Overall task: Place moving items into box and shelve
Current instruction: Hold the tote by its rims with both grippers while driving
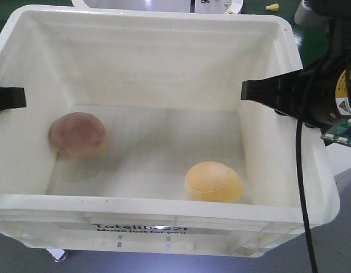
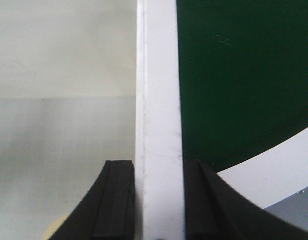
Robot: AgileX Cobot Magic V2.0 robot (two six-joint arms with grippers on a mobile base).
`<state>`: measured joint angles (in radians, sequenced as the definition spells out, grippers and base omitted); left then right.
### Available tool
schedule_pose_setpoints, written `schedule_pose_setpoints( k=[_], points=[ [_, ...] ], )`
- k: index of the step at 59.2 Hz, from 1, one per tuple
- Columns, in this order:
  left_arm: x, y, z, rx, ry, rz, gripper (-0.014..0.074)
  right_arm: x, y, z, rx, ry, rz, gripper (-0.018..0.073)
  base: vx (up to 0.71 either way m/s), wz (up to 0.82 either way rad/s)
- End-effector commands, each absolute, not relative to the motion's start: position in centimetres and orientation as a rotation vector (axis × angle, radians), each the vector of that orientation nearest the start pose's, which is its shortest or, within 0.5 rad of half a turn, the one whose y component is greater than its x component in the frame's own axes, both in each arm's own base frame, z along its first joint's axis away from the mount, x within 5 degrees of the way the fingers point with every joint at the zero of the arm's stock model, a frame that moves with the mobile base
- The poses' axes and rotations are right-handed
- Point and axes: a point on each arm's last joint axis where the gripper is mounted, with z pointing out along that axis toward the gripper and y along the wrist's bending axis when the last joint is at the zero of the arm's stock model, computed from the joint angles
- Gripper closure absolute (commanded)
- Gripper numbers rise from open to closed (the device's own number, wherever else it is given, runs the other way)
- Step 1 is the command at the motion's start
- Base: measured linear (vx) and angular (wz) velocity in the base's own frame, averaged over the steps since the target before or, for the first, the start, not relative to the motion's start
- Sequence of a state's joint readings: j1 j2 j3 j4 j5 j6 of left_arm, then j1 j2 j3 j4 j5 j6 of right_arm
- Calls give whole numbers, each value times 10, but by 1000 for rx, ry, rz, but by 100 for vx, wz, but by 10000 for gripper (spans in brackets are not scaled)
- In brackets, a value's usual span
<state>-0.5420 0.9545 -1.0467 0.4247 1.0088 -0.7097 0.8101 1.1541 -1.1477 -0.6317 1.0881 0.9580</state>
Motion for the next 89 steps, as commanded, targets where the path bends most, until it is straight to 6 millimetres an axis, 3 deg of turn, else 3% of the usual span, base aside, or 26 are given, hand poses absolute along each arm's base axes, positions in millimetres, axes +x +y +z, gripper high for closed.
schedule_pose_setpoints(
  k=[1,89],
  points=[
    [163,-55,407,-71,2123,-98,488,185,113,403,2,2151,-9,571,-1,4],
    [163,-55,407,-71,2124,-98,488,185,112,403,7,2156,-17,571,-7,39]
  ],
)
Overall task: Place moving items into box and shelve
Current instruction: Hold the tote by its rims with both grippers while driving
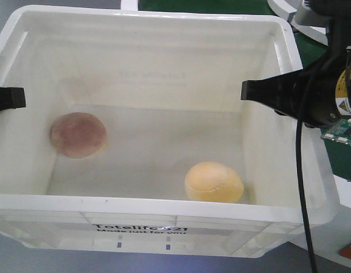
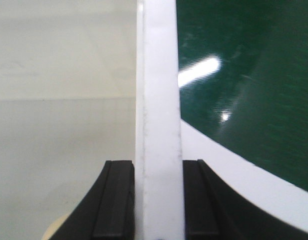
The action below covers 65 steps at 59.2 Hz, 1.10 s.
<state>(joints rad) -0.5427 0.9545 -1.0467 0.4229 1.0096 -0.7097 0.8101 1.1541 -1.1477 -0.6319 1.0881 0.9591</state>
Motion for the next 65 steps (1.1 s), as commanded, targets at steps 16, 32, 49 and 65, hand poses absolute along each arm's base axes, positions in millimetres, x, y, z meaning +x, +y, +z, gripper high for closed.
schedule_pose_setpoints(
  k=[16,32,49,65],
  points=[
    [163,-55,407,-71,2124,-98,488,185,112,403,8,2156,-16,571,-9,42],
    [163,-55,407,-71,2124,-98,488,185,112,403,8,2156,-16,571,-10,45],
    [163,-55,407,-71,2124,-98,488,185,112,402,9,2158,-19,571,-12,49],
    [163,-55,407,-72,2125,-97,488,185,112,402,9,2158,-19,571,-13,50]
  ],
)
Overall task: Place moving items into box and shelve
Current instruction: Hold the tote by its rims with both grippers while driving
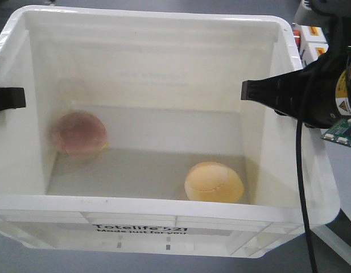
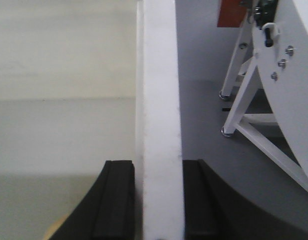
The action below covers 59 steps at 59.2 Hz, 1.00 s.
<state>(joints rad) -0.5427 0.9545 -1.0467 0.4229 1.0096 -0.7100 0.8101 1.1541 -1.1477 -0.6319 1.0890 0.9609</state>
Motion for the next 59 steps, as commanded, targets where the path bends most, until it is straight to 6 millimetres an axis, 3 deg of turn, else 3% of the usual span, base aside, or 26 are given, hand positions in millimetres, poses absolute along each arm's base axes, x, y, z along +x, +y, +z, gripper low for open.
schedule_pose_setpoints(
  k=[1,59],
  points=[
    [163,-55,407,-72,2125,-97,488,185,112,402,9,2158,-19,571,-13,51],
    [163,-55,407,-72,2126,-96,488,184,111,402,16,2166,-32,571,-15,60]
  ],
)
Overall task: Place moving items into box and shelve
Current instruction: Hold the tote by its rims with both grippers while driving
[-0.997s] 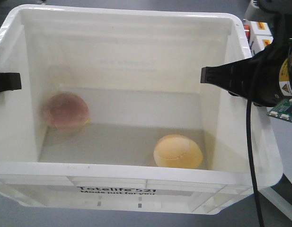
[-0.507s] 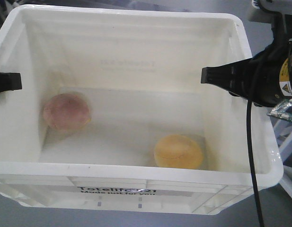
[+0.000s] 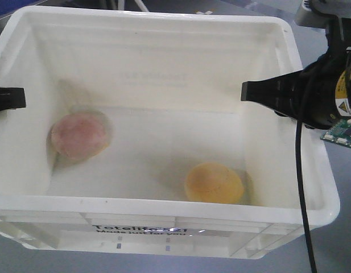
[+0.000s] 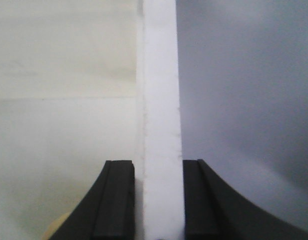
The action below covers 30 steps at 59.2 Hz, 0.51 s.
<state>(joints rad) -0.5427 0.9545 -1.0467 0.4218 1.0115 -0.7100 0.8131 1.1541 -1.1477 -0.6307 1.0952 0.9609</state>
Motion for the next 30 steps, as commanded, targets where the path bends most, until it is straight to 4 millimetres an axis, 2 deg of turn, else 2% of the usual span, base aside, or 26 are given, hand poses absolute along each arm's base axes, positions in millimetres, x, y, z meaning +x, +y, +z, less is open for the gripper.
schedule_pose_setpoints(
  k=[1,30],
  points=[
    [163,-55,407,-72,2126,-96,488,184,111,402,16,2166,-32,571,-15,56],
    [162,-54,406,-79,2140,-85,488,184,110,402,17,2166,-33,571,-11,54]
  ],
)
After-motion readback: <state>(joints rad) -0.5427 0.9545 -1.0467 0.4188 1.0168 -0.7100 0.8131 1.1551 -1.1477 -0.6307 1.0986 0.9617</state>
